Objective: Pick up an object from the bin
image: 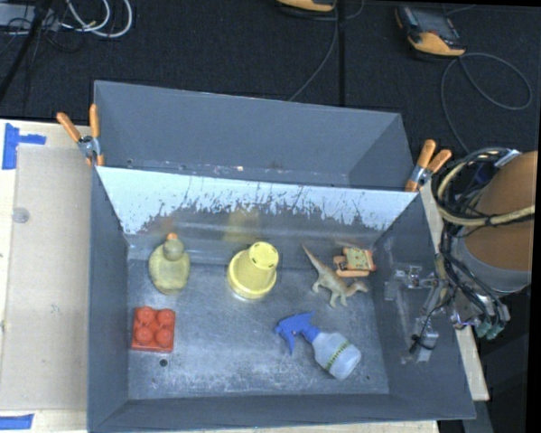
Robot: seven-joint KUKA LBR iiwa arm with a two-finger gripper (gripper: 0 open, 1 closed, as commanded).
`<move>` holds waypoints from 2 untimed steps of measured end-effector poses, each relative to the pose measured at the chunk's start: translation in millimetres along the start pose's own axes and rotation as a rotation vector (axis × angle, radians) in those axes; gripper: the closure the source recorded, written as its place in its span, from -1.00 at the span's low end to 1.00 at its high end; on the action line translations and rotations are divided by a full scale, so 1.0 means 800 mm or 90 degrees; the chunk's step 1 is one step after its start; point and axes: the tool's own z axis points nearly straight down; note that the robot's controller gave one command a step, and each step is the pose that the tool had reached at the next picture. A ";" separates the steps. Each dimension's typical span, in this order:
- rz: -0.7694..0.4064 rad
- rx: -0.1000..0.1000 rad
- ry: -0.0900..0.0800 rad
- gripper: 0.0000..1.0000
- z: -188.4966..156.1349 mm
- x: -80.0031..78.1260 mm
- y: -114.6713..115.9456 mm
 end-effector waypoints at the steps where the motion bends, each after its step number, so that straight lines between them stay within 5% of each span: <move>1: -0.003 0.001 -0.005 -1.00 -0.005 -0.002 0.001; 2: 0.020 0.002 -0.011 -1.00 0.011 -0.001 0.003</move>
Offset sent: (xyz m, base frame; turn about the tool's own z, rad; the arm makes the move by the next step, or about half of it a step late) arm -0.0217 0.0325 -0.1522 0.3009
